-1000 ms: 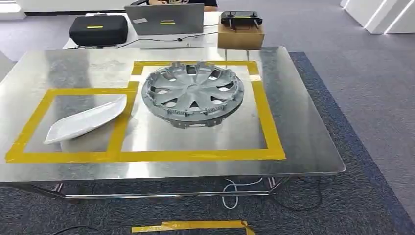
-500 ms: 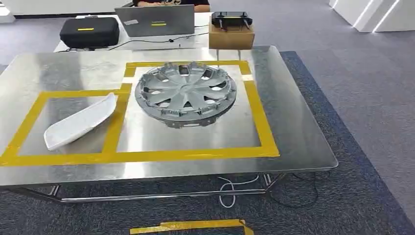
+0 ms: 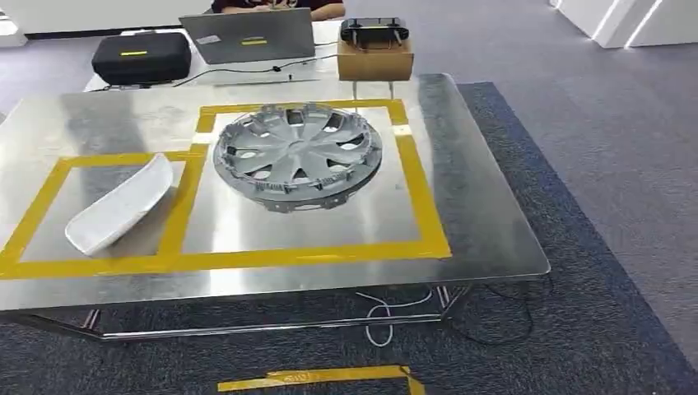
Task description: Take the parts from the cabinet and place them on the table.
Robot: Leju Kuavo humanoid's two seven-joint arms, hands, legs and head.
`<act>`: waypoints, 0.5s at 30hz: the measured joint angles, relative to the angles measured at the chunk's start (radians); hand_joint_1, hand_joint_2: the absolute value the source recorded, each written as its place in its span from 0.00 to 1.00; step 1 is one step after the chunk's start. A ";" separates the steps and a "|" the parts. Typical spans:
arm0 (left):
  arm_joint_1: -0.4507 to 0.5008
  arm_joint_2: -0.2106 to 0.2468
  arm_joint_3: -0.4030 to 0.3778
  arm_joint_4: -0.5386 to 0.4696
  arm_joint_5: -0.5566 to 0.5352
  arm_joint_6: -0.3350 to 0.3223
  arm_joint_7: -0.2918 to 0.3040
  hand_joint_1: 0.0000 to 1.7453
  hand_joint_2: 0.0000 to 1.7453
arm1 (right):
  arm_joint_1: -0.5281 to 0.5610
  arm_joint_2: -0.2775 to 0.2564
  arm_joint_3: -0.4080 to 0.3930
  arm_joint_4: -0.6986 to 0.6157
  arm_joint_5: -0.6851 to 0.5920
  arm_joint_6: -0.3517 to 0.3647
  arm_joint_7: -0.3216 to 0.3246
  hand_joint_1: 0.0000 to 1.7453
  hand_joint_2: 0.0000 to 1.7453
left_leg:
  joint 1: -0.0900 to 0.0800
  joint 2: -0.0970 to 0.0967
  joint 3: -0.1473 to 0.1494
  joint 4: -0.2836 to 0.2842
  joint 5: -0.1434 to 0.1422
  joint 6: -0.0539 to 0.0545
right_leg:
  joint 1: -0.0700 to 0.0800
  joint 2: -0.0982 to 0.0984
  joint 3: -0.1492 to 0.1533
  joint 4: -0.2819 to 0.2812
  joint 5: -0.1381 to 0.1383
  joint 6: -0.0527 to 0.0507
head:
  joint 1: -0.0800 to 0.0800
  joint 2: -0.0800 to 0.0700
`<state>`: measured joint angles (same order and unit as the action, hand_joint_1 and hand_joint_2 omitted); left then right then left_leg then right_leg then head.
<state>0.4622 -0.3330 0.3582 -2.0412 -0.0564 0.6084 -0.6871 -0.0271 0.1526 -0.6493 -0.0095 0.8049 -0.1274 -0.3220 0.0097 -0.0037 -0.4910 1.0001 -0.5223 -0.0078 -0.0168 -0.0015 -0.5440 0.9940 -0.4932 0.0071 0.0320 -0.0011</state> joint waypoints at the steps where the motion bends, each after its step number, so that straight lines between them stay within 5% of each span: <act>1: 0.000 -0.002 0.008 0.019 0.007 -0.008 -0.003 0.00 0.00 | -0.001 0.000 0.000 0.000 -0.001 0.000 -0.001 0.00 0.00 | -0.005 0.000 0.004 -0.018 -0.007 0.003 | 0.007 0.001 -0.005 0.004 0.002 0.006 | 0.000 0.000; 4: 0.003 -0.006 0.023 0.042 0.010 -0.014 -0.008 0.00 0.00 | 0.000 0.000 0.000 0.002 -0.002 0.000 -0.002 0.00 0.00 | -0.009 -0.001 -0.009 -0.011 -0.001 0.015 | 0.003 0.002 -0.009 -0.003 0.013 0.024 | 0.001 0.000; 5: 0.002 -0.009 0.027 0.049 0.011 -0.016 -0.008 0.00 0.00 | 0.000 0.000 0.000 0.002 -0.002 0.000 -0.002 0.00 0.00 | -0.003 0.000 -0.009 -0.023 0.010 0.026 | 0.004 0.003 -0.010 -0.002 0.013 0.031 | 0.001 0.000; 7: 0.000 -0.011 0.031 0.058 0.011 -0.016 -0.010 0.00 0.00 | 0.000 0.000 0.000 0.002 -0.002 0.000 -0.002 0.00 0.00 | 0.000 0.004 -0.013 -0.027 0.020 0.039 | 0.002 0.001 -0.045 0.063 -0.050 0.035 | 0.007 0.000; 9: 0.001 -0.015 0.034 0.071 0.011 -0.016 -0.010 0.00 0.00 | 0.000 0.000 0.000 0.002 -0.002 0.000 -0.003 0.00 0.00 | -0.002 0.007 -0.024 -0.026 0.025 0.043 | 0.002 0.001 -0.113 0.232 -0.137 0.040 | 0.008 0.000; 11: 0.001 -0.016 0.036 0.080 0.011 -0.016 -0.010 0.00 0.00 | 0.003 0.000 0.000 0.002 -0.002 -0.002 -0.003 0.00 0.00 | -0.005 0.008 -0.031 -0.024 0.030 0.043 | 0.003 0.001 -0.142 0.318 -0.160 0.041 | 0.008 0.000; 12: 0.001 -0.017 0.037 0.082 0.011 -0.016 -0.010 0.00 0.00 | 0.004 0.000 0.000 0.002 -0.002 -0.002 -0.003 0.00 0.00 | -0.006 0.008 -0.032 -0.024 0.031 0.042 | 0.003 0.001 -0.117 0.286 -0.135 0.038 | 0.009 0.000; 15: 0.000 -0.018 0.042 0.088 0.011 -0.016 -0.010 0.00 0.00 | 0.001 0.000 0.000 0.002 -0.002 -0.002 -0.003 0.00 0.00 | -0.007 0.008 -0.032 -0.016 0.031 0.040 | 0.007 0.001 0.042 0.013 -0.026 0.021 | 0.009 0.000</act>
<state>0.4626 -0.3513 0.4006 -1.9528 -0.0450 0.5928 -0.6970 -0.0257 0.1526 -0.6489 -0.0076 0.8034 -0.1289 -0.3246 0.0024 0.0042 -0.5228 0.9838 -0.4911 0.0321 -0.0094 -0.0006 -0.5023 1.0068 -0.5195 0.0283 0.0408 -0.0011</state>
